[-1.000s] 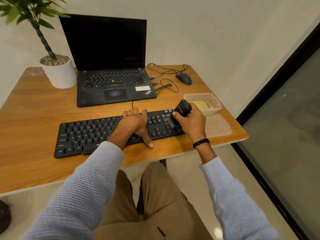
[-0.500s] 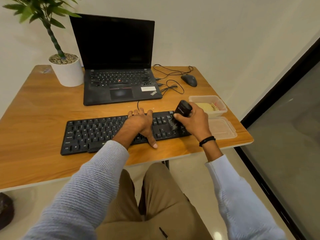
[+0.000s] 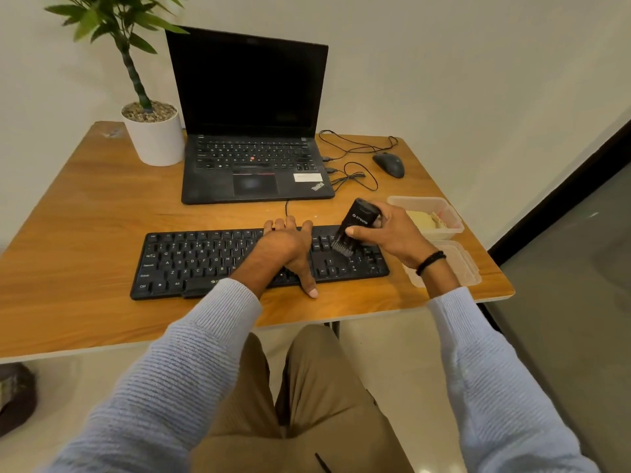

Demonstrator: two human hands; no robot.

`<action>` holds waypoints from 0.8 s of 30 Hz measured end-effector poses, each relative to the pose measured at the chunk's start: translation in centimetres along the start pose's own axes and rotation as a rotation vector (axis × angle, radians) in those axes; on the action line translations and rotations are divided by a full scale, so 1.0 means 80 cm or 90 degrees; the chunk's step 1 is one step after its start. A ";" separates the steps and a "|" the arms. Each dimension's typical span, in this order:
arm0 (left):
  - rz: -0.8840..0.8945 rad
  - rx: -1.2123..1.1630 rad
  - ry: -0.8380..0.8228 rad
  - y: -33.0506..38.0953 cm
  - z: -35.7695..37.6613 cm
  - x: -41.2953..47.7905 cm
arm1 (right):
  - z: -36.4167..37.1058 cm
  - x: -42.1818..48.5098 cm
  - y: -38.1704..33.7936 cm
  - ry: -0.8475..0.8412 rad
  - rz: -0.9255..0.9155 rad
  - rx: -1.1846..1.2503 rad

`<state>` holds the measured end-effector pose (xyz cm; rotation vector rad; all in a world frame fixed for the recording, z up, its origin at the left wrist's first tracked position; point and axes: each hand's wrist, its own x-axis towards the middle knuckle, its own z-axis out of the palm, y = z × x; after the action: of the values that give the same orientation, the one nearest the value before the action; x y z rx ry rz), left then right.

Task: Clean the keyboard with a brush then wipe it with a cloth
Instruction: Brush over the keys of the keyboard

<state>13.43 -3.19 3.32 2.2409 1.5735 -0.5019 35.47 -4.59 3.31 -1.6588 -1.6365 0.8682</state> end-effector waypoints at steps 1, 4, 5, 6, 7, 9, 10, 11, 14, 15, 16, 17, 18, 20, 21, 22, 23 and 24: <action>0.003 0.000 0.000 0.000 0.000 0.001 | -0.001 0.001 0.000 0.013 -0.007 -0.015; 0.005 0.002 0.003 0.001 0.001 0.002 | -0.002 0.003 -0.001 0.124 -0.058 -0.078; 0.002 0.001 0.004 0.001 0.002 0.002 | 0.001 0.001 -0.006 0.095 -0.063 -0.078; 0.000 -0.002 0.005 0.000 0.002 0.002 | 0.003 0.001 -0.008 0.048 -0.062 -0.074; -0.002 -0.004 0.004 -0.001 0.001 0.002 | 0.006 0.001 -0.010 0.027 -0.064 -0.074; 0.001 -0.003 0.001 0.000 0.001 0.001 | 0.006 0.003 -0.012 0.097 -0.080 -0.108; 0.003 -0.002 0.002 0.001 0.001 0.000 | 0.003 0.003 -0.012 0.132 -0.084 -0.125; 0.003 -0.002 0.005 0.001 0.001 -0.001 | 0.002 0.002 -0.014 0.123 -0.083 -0.123; -0.001 -0.010 0.006 -0.001 0.000 -0.001 | 0.006 0.000 -0.017 -0.017 -0.063 -0.078; 0.000 -0.010 0.005 -0.001 0.000 -0.001 | 0.007 0.002 -0.015 0.012 -0.064 -0.077; 0.002 -0.009 0.002 0.000 0.000 -0.001 | 0.005 0.003 -0.013 0.073 -0.072 -0.097; 0.004 -0.008 0.001 0.000 0.000 -0.001 | 0.003 0.003 -0.013 0.124 -0.077 -0.116; 0.003 -0.010 0.001 0.001 0.000 -0.001 | 0.002 0.003 -0.012 0.120 -0.074 -0.115; -0.002 -0.014 0.003 -0.001 0.000 -0.003 | 0.004 0.001 -0.018 0.006 -0.067 -0.066; -0.001 -0.014 0.002 -0.001 -0.001 -0.003 | 0.006 -0.001 -0.020 -0.020 -0.067 -0.063; 0.001 -0.013 0.001 -0.001 -0.001 -0.004 | 0.007 -0.001 -0.021 0.008 -0.071 -0.078; 0.003 -0.013 0.001 0.000 -0.001 -0.004 | 0.007 0.001 -0.021 0.060 -0.081 -0.109; 0.004 -0.013 0.000 0.000 -0.001 -0.004 | 0.004 0.001 -0.022 0.095 -0.081 -0.130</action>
<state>13.36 -3.46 3.56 2.2307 1.5636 -0.4813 34.21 -4.45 4.56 -1.6899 -1.7508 0.5152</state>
